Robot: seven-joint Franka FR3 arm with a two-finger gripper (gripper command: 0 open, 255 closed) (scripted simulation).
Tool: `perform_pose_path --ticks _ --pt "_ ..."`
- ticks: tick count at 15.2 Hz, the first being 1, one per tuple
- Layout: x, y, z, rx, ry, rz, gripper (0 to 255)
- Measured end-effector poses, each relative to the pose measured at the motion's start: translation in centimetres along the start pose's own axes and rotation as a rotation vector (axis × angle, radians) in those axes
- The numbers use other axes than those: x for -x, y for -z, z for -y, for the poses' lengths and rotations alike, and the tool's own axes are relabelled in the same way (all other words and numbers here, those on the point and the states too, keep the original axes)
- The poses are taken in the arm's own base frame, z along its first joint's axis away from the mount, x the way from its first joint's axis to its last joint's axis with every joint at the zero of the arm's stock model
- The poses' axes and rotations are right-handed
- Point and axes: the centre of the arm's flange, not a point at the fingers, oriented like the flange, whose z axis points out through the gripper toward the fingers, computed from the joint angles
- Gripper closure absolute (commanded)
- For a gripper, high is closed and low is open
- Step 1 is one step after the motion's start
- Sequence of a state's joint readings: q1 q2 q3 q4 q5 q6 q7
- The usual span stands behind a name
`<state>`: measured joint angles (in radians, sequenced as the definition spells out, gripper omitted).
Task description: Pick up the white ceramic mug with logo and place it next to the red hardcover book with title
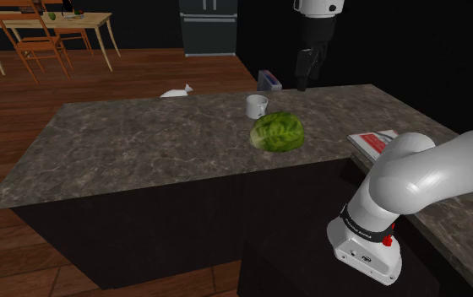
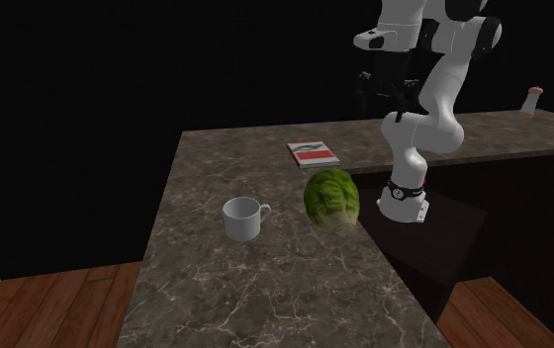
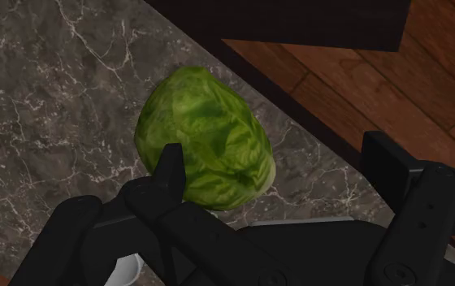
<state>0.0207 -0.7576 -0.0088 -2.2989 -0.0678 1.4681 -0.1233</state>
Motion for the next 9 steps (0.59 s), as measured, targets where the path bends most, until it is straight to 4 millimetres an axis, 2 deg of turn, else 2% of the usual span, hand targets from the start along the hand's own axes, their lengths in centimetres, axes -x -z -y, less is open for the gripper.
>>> perform_pose_path --ticks 3,9 --pt "-0.9 -0.8 -0.8 -0.004 0.0 -0.005 0" --pt "-5.0 -4.8 -6.0 -0.022 -0.001 -0.032 0"
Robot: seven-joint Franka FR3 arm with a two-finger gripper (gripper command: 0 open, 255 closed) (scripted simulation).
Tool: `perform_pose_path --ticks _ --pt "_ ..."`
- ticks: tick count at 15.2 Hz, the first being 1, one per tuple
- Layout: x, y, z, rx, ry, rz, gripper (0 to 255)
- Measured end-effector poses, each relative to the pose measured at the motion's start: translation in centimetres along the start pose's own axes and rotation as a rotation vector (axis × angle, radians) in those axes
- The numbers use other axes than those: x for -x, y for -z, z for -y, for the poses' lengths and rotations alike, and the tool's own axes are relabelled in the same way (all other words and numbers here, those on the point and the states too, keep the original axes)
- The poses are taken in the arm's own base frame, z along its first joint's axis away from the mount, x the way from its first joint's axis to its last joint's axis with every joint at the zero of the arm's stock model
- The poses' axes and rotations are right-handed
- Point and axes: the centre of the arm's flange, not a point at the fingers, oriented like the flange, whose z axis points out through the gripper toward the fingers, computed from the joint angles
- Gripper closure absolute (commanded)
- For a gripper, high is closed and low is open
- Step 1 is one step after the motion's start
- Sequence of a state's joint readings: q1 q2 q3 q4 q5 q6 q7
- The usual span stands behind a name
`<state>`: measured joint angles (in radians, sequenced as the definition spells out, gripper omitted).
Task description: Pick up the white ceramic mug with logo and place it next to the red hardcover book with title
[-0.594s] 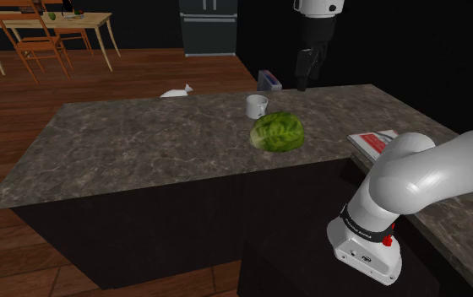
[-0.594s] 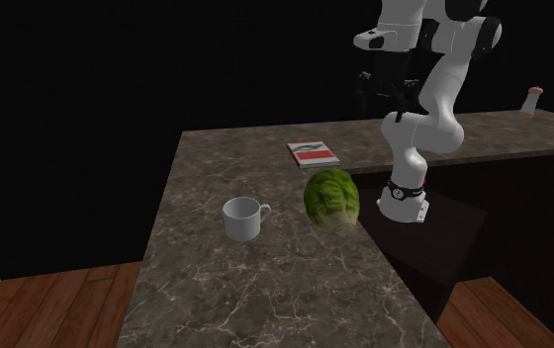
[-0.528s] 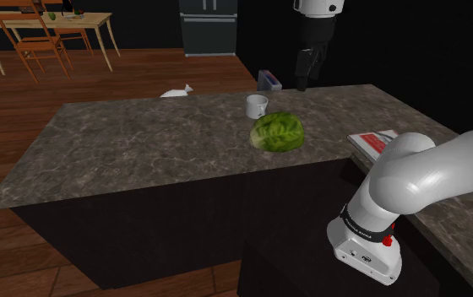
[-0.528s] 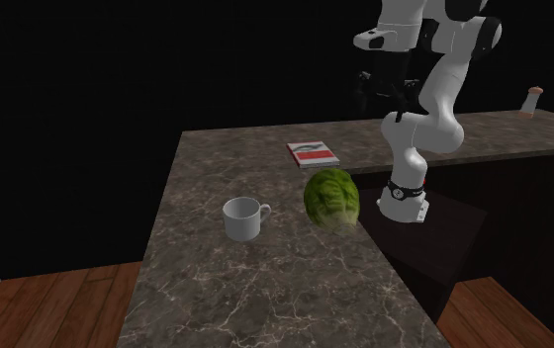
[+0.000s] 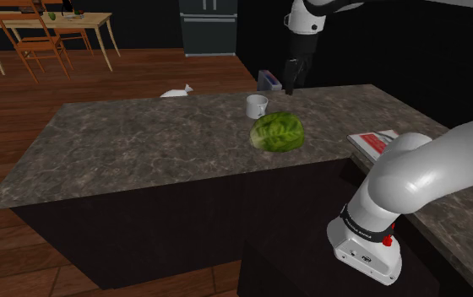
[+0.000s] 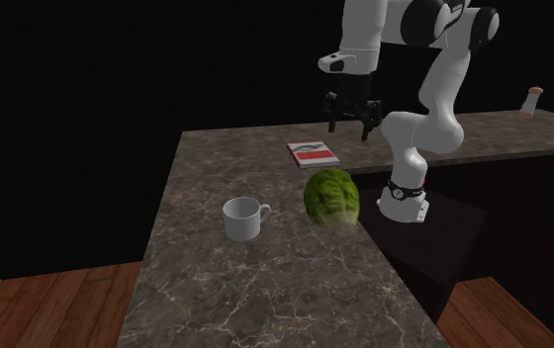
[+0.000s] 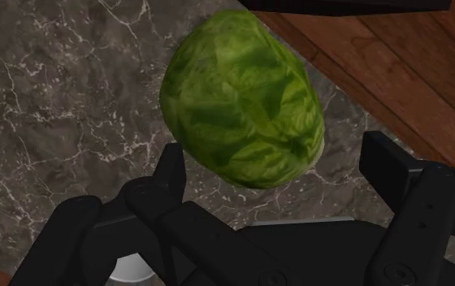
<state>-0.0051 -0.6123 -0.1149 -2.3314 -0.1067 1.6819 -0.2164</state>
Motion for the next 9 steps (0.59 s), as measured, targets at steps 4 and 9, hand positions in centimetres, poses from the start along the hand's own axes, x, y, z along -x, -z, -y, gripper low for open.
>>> perform_pose_path --ticks 4,9 --pt "-2.8 -2.2 -3.3 -0.012 -0.001 -0.021 0" --pt "-6.2 -5.6 -8.2 -0.028 -0.002 -0.045 0"
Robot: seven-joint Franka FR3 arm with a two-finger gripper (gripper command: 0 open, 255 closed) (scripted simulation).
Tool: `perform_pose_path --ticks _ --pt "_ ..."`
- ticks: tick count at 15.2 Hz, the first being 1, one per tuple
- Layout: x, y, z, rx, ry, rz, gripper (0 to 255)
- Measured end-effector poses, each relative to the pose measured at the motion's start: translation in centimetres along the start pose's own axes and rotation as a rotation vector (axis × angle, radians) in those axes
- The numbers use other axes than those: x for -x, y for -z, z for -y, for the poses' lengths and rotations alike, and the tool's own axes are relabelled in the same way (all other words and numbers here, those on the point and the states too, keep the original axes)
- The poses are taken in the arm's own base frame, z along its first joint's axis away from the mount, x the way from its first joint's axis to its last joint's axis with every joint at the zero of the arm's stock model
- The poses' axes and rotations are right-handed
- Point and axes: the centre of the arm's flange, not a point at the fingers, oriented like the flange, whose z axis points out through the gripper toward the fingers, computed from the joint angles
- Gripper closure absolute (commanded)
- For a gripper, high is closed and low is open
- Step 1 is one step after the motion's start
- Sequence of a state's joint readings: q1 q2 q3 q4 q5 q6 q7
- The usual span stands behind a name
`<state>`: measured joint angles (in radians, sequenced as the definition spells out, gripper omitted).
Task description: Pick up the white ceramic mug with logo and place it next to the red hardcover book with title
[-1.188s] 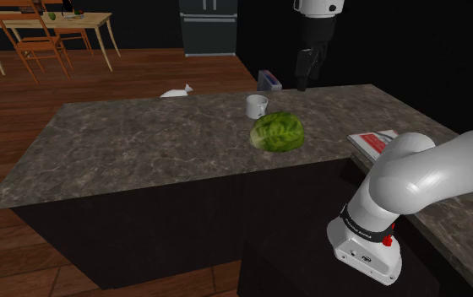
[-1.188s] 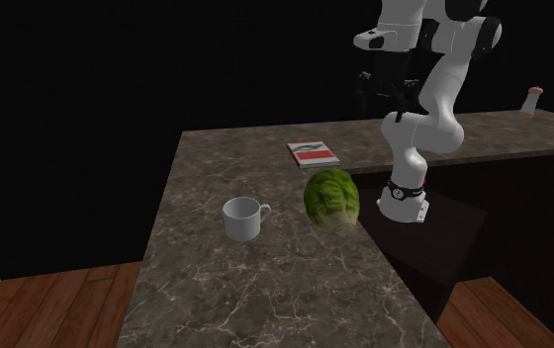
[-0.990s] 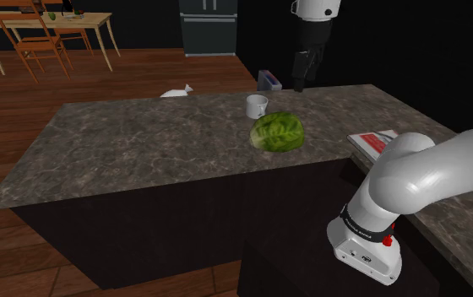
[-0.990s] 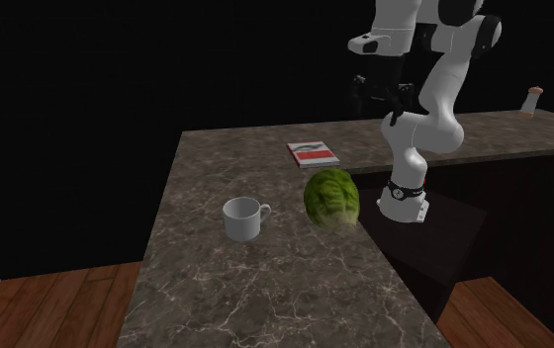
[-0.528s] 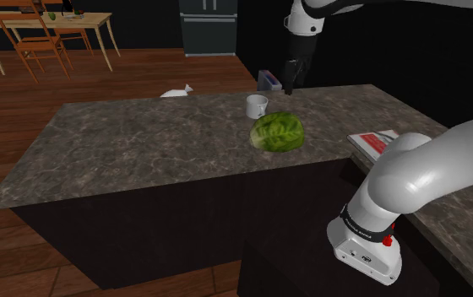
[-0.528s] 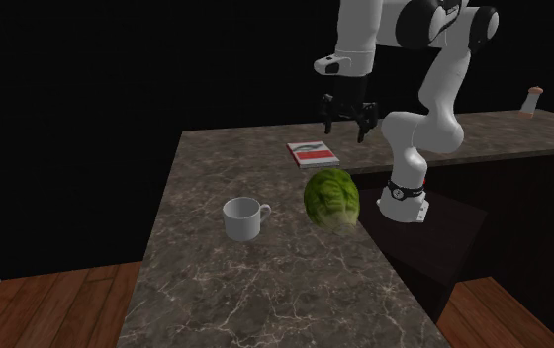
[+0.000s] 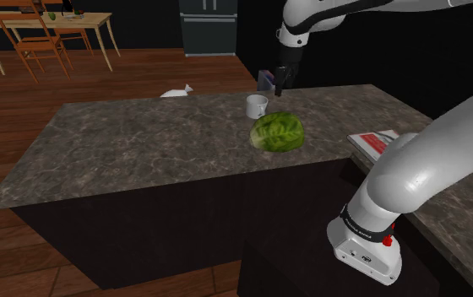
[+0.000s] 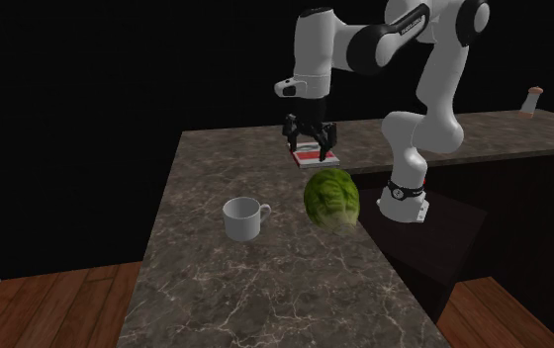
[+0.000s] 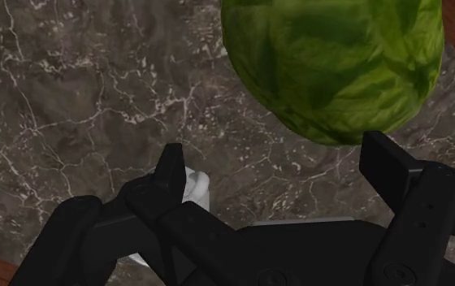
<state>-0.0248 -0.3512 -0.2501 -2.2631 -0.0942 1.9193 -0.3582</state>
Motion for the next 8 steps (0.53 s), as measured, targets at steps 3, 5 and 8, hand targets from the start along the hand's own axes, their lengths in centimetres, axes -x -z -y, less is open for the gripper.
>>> perform_pose_path --ticks 3,5,8 --pt "-2.7 -2.0 -2.5 -0.008 0.0 -0.015 0" --pt "-4.0 -3.0 -4.3 -0.014 -0.001 -0.025 0" --pt "-6.4 -5.2 -6.5 -0.023 -0.001 -0.04 0"
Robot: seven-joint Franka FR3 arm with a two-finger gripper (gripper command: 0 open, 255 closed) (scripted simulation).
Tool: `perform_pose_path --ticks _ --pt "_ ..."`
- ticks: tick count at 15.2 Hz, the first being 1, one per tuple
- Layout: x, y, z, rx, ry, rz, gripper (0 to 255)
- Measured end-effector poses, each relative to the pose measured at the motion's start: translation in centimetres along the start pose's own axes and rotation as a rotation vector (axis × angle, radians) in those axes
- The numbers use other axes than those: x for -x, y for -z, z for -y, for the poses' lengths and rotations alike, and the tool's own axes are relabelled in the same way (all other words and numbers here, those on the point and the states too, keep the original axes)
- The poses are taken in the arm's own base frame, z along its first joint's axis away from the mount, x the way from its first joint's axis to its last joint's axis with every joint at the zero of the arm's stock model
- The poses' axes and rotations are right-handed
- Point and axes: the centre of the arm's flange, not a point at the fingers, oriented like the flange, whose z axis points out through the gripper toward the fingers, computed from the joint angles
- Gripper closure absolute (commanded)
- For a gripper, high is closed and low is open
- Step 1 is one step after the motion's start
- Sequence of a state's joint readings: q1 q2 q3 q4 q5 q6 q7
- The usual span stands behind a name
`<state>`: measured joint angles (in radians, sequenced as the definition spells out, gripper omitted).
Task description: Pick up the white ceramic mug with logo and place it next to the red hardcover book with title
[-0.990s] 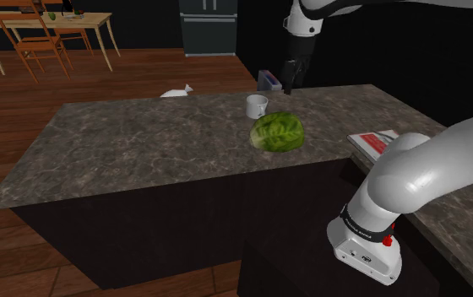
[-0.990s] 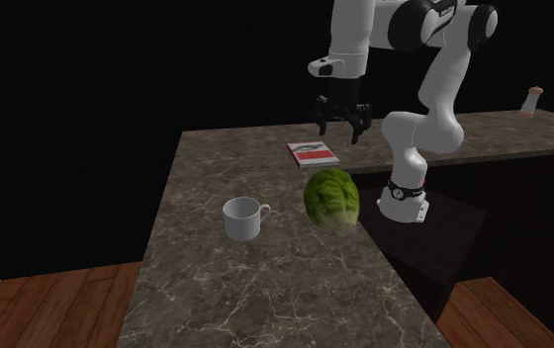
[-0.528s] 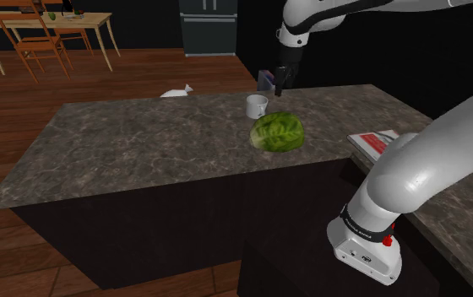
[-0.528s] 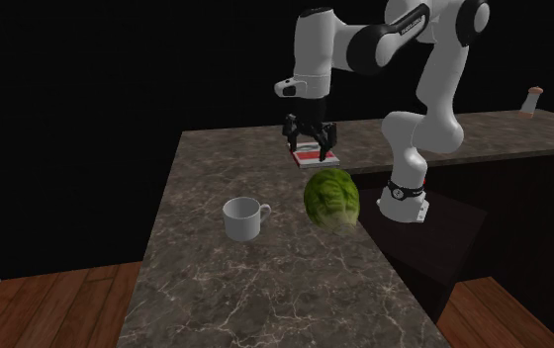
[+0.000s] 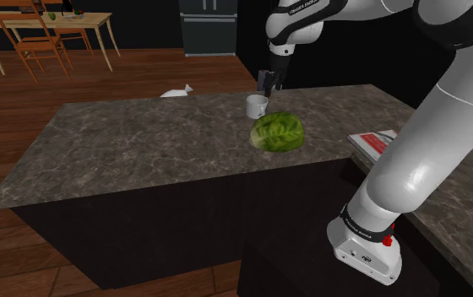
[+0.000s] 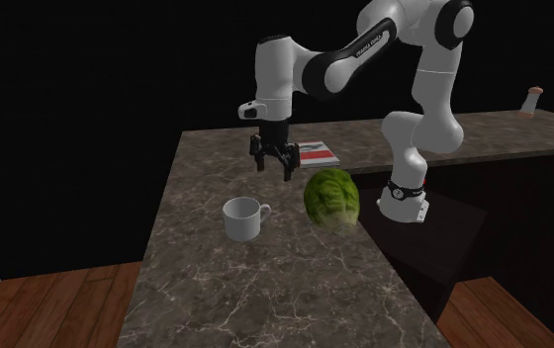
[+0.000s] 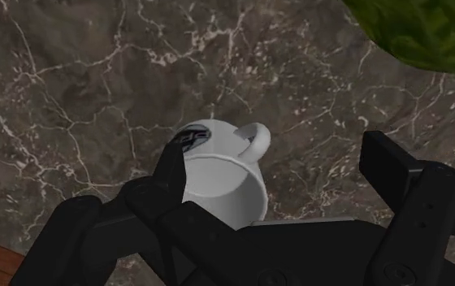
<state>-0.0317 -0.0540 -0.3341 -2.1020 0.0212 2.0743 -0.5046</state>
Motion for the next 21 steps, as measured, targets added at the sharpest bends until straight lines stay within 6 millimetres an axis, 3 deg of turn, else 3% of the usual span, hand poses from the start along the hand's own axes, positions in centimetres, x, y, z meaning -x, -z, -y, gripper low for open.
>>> perform_pose_path --ticks 10,17,21 --pt "-7.1 -6.4 -8.9 -0.029 -0.002 -0.049 0" --pt "-7.9 -10.1 -9.8 -0.032 -0.001 -0.054 0" --pt "-8.0 -10.9 -9.6 -0.032 -0.001 -0.054 0"
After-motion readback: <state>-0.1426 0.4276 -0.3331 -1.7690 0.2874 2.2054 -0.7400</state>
